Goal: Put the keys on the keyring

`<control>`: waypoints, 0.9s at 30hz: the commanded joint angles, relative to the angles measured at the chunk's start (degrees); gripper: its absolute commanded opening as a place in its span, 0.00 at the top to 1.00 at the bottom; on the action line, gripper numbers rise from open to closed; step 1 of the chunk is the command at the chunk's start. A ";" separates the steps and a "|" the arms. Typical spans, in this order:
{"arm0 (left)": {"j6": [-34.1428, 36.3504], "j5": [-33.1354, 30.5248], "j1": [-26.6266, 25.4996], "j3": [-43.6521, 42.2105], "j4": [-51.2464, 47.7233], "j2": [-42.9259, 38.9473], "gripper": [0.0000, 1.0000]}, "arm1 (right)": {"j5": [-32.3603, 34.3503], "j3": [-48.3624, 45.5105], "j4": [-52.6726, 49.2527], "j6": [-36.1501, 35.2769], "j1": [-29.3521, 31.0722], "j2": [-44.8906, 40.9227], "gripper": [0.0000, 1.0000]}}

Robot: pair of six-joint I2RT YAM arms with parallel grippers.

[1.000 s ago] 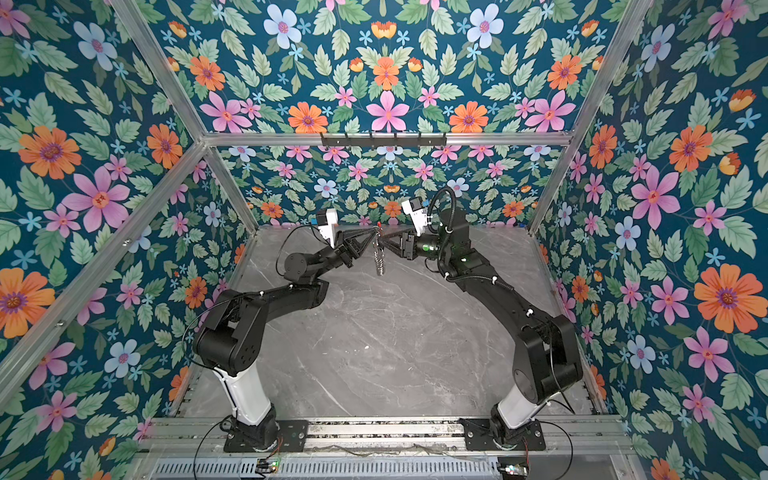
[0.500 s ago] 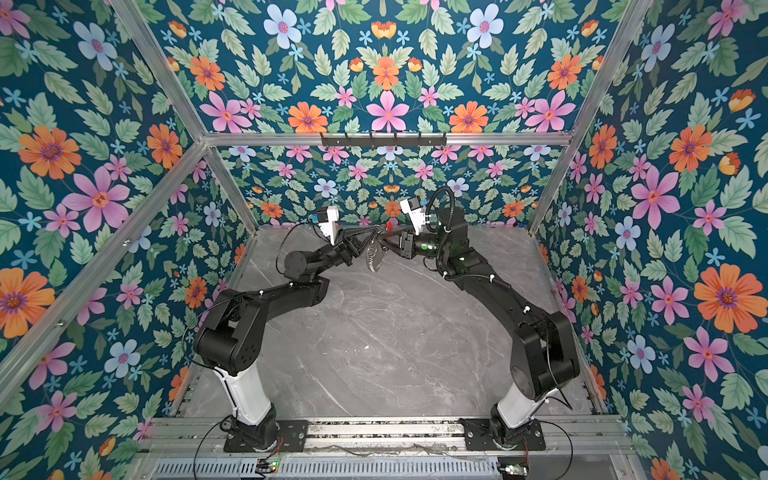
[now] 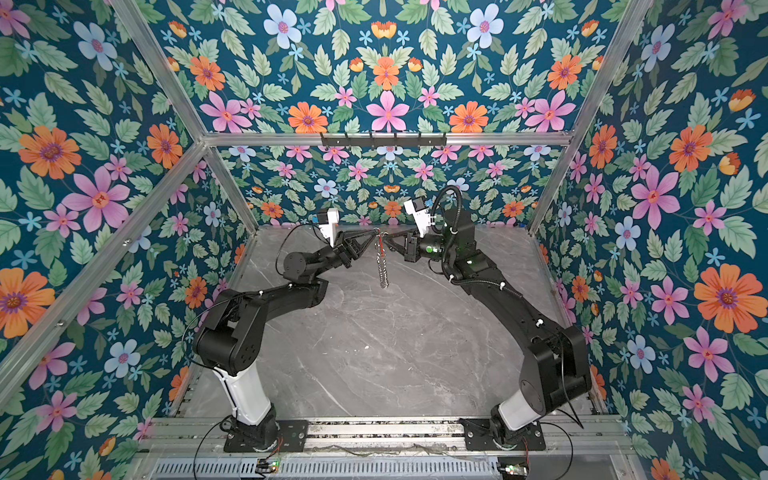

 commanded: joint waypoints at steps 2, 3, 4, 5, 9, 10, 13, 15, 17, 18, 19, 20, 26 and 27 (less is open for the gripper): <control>-0.36 0.45 -0.01 0.07 4.20 -0.17 1.00 | 0.51 1.40 -1.89 -2.45 0.00 -0.27 1.00; -0.49 0.49 -0.01 0.18 4.20 -0.04 1.00 | 0.25 1.64 -1.83 -2.26 0.04 -0.01 1.00; -0.62 0.49 -0.05 0.20 4.15 0.00 1.00 | 0.06 1.77 -1.75 -2.07 -0.03 0.17 1.00; -0.75 0.46 -0.09 0.31 4.12 0.13 1.00 | -0.02 1.91 -1.65 -1.97 -0.02 0.49 1.00; -0.91 0.38 -0.30 0.52 4.21 0.41 1.00 | -1.25 2.09 -0.44 -0.51 0.39 2.01 1.00; -0.86 0.29 -0.28 0.64 4.21 0.40 1.00 | -1.33 1.99 -0.24 -0.30 0.69 2.32 1.00; -0.64 0.03 -0.27 0.58 4.21 0.28 1.00 | -1.29 1.41 -0.21 -0.30 1.48 3.13 1.00; -0.46 -0.12 -0.25 0.43 4.21 0.18 1.00 | -1.15 0.54 0.13 -0.11 1.53 3.27 1.00; -0.37 -0.24 -0.19 0.21 4.21 0.09 1.00 | -0.46 -0.41 0.23 -0.18 1.53 2.94 1.00; -0.22 -0.23 -0.18 0.01 4.21 0.00 1.00 | 0.01 -0.75 0.10 -0.48 1.51 2.71 1.00; -0.05 -0.24 -0.18 -0.23 4.21 -0.04 1.00 | 0.42 -1.07 -0.17 -0.84 1.52 2.46 1.00; 0.23 -0.23 -0.22 -0.60 4.21 -0.09 1.00 | 0.65 -1.21 -0.59 -1.14 1.49 2.35 1.00; 3.90 -0.92 -0.18 -3.04 3.84 0.98 1.00 | 6.72 -3.19 -5.78 -4.83 1.35 0.67 0.70; 5.25 -1.16 -0.18 -3.66 2.97 1.31 1.00 | 9.67 -4.68 -6.41 -5.28 1.10 -0.07 0.68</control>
